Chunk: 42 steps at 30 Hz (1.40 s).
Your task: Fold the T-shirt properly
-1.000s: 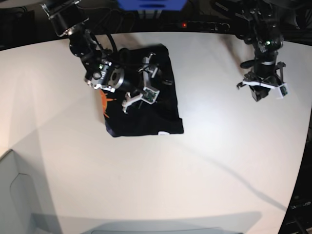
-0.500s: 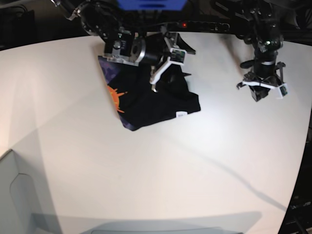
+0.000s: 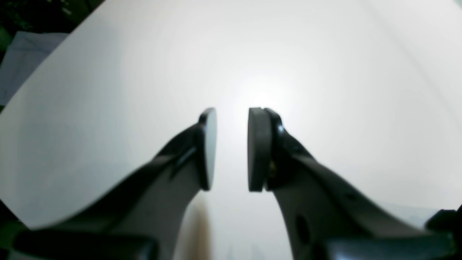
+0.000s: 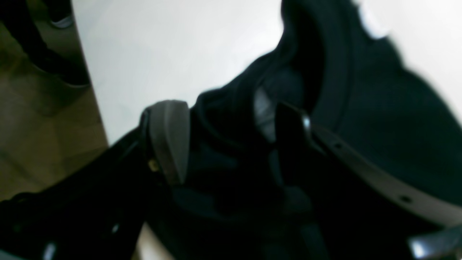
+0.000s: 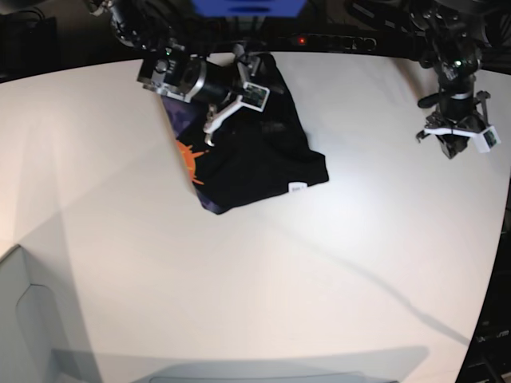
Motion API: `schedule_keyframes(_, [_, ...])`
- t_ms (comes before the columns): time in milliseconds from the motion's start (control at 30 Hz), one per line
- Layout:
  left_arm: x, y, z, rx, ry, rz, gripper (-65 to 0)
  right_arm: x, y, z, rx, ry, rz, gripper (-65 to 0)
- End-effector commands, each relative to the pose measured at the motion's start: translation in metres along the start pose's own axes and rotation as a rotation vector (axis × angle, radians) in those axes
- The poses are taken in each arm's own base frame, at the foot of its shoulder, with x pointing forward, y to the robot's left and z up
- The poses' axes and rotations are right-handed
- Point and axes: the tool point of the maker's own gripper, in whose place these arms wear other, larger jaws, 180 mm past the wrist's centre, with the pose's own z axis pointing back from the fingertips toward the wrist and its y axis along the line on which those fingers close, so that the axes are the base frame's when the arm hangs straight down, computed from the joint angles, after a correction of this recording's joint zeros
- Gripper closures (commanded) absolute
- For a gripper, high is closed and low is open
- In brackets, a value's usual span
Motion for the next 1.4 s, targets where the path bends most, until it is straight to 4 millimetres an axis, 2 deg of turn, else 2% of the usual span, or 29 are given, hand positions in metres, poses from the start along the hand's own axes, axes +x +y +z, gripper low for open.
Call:
schedule_keyframes(0, [0.017, 0.004, 0.003, 0.01, -0.055, -0.015, -14.4, 0.007, 0.004, 0.001, 0.016, -0.042, -0.016, -37.7])
schedule_keyframes(200, [0.018, 0.005, 0.003, 0.012, -0.058, -0.013, -14.4, -0.018, 0.037, -0.011, 0.101, 0.016, -0.074, -37.7])
schedule_keyframes(300, [0.018, 0.005, 0.003, 0.014, -0.058, -0.013, -14.4, -0.015, 0.055, -0.014, 0.151, 0.013, -0.065, -37.7])
schedule_keyframes(467, [0.018, 0.006, 0.003, 0.014, -0.058, -0.015, -14.4, -0.006, 0.047, -0.001, 0.132, -0.007, -0.012, -37.7])
schedule_keyframes(533, [0.018, 0.006, 0.003, 0.014, -0.058, -0.015, -14.4, -0.006, 0.035, 0.004, 0.098, -0.003, -0.004, -37.7])
schedule_keyframes(667, [0.018, 0.006, 0.003, 0.014, -0.058, -0.015, -14.4, -0.016, 0.011, 0.006, 0.034, 0.021, -0.027, -37.7])
schedule_keyframes(800, [0.019, 0.005, 0.003, 0.013, -0.06, -0.014, -14.4, -0.037, -0.006, 0.004, -0.003, 0.068, -0.059, -37.7])
schedule_keyframes(933, [0.02, 0.004, 0.002, 0.01, -0.064, -0.012, -14.4, -0.048, -0.009, 0.004, -0.011, 0.094, -0.08, -37.7])
schedule_keyframes(1100, [0.02, 0.001, 0.001, 0.004, -0.063, -0.012, -14.4, -0.05, 0.004, 0.002, 0.019, 0.098, -0.094, -37.2])
schedule_keyframes(1167, [0.02, 0.001, 0.001, 0.004, -0.063, -0.012, -14.4, -0.045, 0.016, -0.001, 0.052, 0.082, -0.086, -32.9])
schedule_keyframes(1200, [0.02, 0.001, 0.001, 0.004, -0.063, -0.012, -14.4, -0.042, 0.022, -0.003, 0.069, 0.075, -0.079, -28.3])
schedule_keyframes(1267, [0.02, 0.001, 0.001, 0.004, -0.063, -0.012, -14.4, -0.037, 0.032, -0.006, 0.099, 0.067, -0.068, -14.0])
schedule_keyframes(1333, [0.02, 0.001, 0.001, 0.004, -0.063, -0.012, -14.4, -0.035, 0.035, -0.007, 0.105, 0.066, -0.066, 0.0])
schedule_keyframes(1367, [0.02, 0.002, 0.002, 0.005, -0.064, -0.012, -14.4, -0.032, 0.034, -0.007, 0.102, 0.059, -0.063, 0.0])
